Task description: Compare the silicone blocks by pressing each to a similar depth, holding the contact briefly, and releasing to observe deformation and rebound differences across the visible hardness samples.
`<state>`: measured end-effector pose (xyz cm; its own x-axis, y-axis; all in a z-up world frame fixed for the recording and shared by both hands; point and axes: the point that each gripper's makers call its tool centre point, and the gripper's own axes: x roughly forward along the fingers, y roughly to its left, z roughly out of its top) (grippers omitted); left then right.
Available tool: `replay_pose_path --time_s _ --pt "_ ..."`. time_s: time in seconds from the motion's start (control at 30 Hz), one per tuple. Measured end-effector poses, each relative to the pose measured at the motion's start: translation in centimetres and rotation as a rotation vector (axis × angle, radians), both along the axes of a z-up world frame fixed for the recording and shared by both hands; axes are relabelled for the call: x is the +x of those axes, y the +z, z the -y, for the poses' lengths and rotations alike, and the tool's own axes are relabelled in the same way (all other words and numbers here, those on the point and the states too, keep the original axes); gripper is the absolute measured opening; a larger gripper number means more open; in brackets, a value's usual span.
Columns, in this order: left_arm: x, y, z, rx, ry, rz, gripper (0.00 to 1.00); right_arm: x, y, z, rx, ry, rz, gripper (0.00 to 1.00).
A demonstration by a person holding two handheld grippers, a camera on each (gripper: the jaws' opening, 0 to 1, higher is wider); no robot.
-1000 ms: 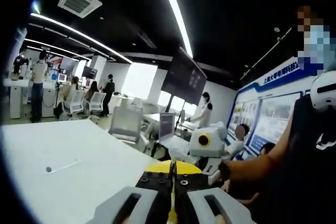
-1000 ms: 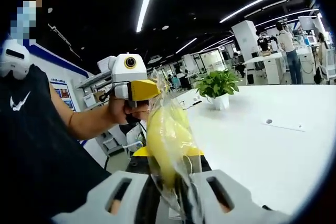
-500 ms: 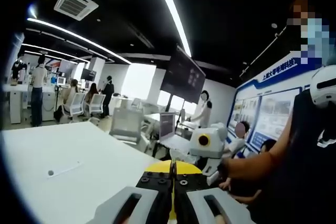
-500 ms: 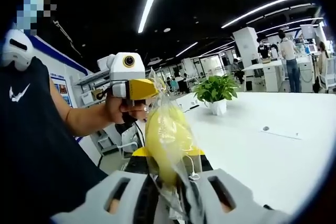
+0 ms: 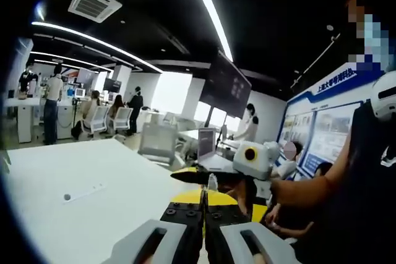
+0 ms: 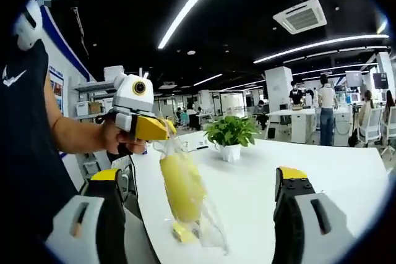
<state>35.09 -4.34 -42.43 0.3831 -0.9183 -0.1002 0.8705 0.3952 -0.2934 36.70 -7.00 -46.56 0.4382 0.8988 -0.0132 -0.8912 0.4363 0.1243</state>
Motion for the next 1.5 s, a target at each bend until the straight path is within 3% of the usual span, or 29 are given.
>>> replay_pose_path --time_s 0.43,0.77,0.9,1.2,1.5 --pt "0.0 0.8 0.8 -0.02 -0.013 -0.001 0.0 0.1 -0.2 2.1 0.005 -0.04 -0.012 0.97" --pt "0.5 1.3 2.4 -0.059 -0.005 -0.011 0.0 0.2 -2.5 5.1 -0.05 -0.129 -0.027 0.97" --pt "0.9 0.2 2.5 -0.079 0.028 -0.046 0.0 0.0 -4.2 7.1 -0.077 -0.167 -0.038 0.97" --pt "1.3 -1.6 2.9 -0.108 0.069 -0.1 0.0 -0.5 -7.1 10.0 -0.052 -0.253 -0.077 0.97" --pt "1.7 -6.7 3.3 -0.115 0.117 -0.181 0.0 -0.8 -10.3 11.9 -0.086 -0.309 -0.114 0.97"
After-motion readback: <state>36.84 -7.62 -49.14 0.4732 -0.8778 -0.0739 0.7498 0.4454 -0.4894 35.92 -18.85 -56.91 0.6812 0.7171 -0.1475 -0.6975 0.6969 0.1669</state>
